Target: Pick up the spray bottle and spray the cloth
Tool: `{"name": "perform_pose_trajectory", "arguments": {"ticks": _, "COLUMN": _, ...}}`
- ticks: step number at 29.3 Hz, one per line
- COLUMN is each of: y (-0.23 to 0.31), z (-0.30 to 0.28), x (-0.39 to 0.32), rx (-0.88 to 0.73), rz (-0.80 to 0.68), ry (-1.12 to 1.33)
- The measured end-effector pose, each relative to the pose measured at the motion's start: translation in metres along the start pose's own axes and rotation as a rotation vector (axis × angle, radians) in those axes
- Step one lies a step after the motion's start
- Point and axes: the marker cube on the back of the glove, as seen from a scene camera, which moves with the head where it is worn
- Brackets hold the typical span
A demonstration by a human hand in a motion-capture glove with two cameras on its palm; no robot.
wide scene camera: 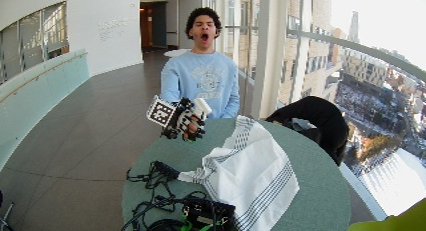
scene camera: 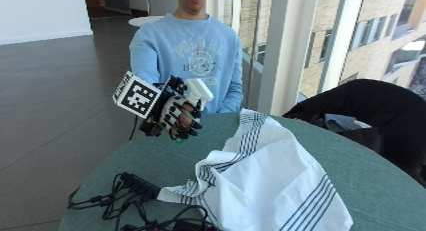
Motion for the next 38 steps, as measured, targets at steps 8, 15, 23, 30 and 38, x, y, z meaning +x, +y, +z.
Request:
{"name": "perform_pose_trajectory", "arguments": {"ticks": 8, "y": -0.025, "z": 0.014, "x": -0.020, "rx": -0.104, "rz": 0.023, "ry": 0.065}}
{"name": "perform_pose_trajectory", "arguments": {"ticks": 15, "y": -0.036, "z": 0.039, "x": -0.028, "rx": -0.204, "rz": 0.065, "ry": 0.116}}
{"name": "perform_pose_trajectory", "arguments": {"ticks": 23, "y": -0.042, "z": 0.049, "x": -0.026, "rx": -0.279, "rz": 0.103, "ry": 0.152}}
{"name": "perform_pose_trajectory", "arguments": {"ticks": 30, "y": -0.041, "z": 0.054, "x": -0.023, "rx": -0.310, "rz": 0.128, "ry": 0.182}}
{"name": "perform_pose_trajectory", "arguments": {"ticks": 38, "y": -0.040, "z": 0.055, "x": -0.022, "rx": -0.318, "rz": 0.136, "ry": 0.197}}
